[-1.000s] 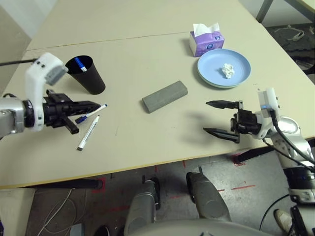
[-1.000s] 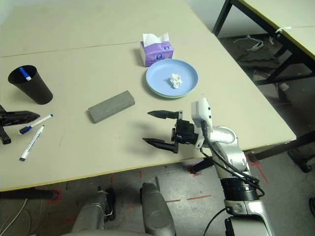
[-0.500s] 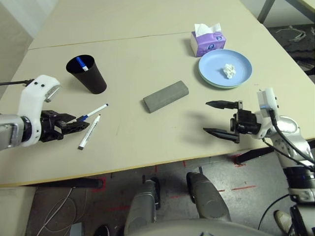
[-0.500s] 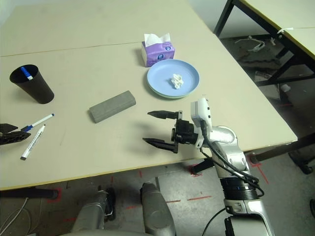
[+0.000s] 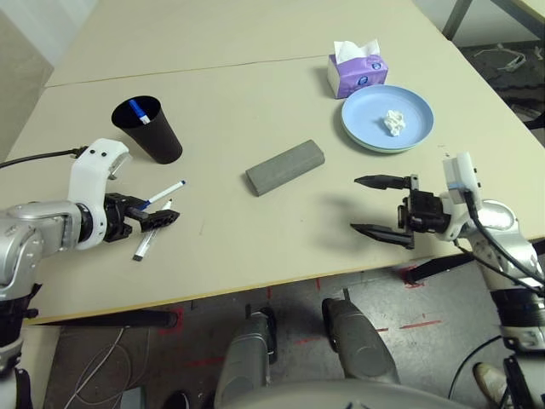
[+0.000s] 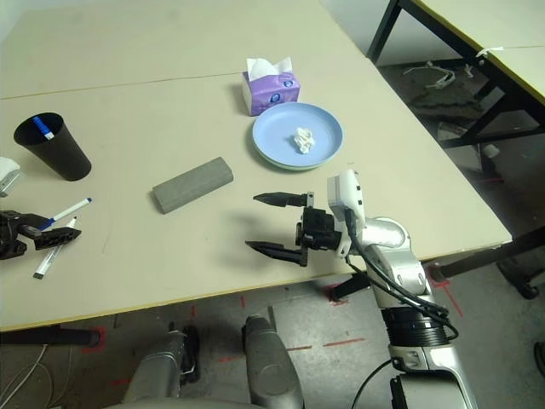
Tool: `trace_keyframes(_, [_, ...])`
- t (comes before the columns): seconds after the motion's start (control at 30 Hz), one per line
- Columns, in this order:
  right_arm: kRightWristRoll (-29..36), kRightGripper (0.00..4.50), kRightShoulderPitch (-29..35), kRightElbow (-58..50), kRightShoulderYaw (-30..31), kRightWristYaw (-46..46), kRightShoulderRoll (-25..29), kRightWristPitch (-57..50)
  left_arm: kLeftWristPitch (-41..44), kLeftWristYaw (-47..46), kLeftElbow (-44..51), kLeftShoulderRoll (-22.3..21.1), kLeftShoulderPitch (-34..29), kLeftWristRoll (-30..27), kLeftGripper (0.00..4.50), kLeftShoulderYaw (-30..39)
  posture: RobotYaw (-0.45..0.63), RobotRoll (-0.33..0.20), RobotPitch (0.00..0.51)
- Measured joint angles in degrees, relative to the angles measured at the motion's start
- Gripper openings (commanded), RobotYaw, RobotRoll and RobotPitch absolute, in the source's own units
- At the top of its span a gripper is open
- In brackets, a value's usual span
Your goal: Organize and tidy the items on the table.
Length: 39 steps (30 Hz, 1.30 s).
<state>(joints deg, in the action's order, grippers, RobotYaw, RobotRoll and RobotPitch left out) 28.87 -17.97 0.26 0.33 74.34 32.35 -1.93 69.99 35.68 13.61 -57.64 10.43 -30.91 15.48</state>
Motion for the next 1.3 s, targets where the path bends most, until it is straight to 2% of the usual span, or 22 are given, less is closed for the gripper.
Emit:
trace_keyframes(0.2, [0.01, 4.50, -0.03, -0.22, 0.00, -0.19, -0.01, -0.10, -0.02, -0.41, 0.00, 0.01, -1.76, 0.52, 4.48, -0.11, -0.29, 0.000, 0.218])
trace_keyframes(0.23, [0.01, 4.50, -0.03, -0.26, 0.00, -0.20, -0.01, -0.24, -0.06, -0.39, 0.01, 0.03, -1.88, 0.51, 4.08, -0.11, -0.29, 0.000, 0.218])
trace_keyframes(0.33, [0.02, 4.50, -0.05, -0.34, 0.05, -0.25, -0.06, -0.42, -0.42, -0.40, 0.16, 0.03, -1.88, 0.53, 3.26, -0.11, -0.29, 0.000, 0.218])
trace_keyframes(0.6, [0.03, 4.50, -0.58, -1.30, 0.11, -0.67, -0.11, -0.91, -1.69, -0.39, 0.10, 0.21, -1.27, 0.57, 0.42, -0.12, -0.29, 0.000, 0.213])
trace_keyframes(0.63, [0.03, 4.50, -0.66, -1.45, 0.12, -0.72, -0.12, -0.93, -1.98, -0.36, 0.10, 0.38, -0.96, 0.56, 0.13, -0.12, -0.29, 0.000, 0.211])
trace_keyframes(0.67, [0.03, 4.50, -0.83, -1.60, 0.16, -0.83, -0.21, -0.94, -2.26, -0.37, 0.08, 0.52, -0.70, 0.57, 0.03, -0.12, -0.29, 0.000, 0.211])
trace_keyframes(1.0, [0.02, 4.50, -0.84, -1.86, 0.20, -1.13, -0.19, -0.94, -2.60, 0.61, 0.10, 0.87, -0.50, -0.13, 0.03, -0.15, -0.29, 0.000, 0.212])
trace_keyframes(1.17, [0.01, 4.50, -0.85, -1.85, 0.38, -1.15, -0.23, -0.94, -1.35, 0.54, 0.69, -1.25, -0.44, 0.11, 0.03, -0.15, -0.28, 0.000, 0.215])
trace_keyframes(1.2, [0.00, 4.50, -0.85, -1.86, 0.50, -1.15, -0.25, -0.94, -1.05, 0.35, 0.76, -1.40, -0.45, 0.27, 0.45, -0.15, -0.28, 0.000, 0.216])
trace_keyframes(1.3, [0.00, 4.50, -0.85, -1.85, 0.75, -1.15, -0.50, -0.94, -0.60, -0.32, 0.77, -1.29, -0.52, 0.53, 1.30, -0.16, -0.28, 0.000, 0.215])
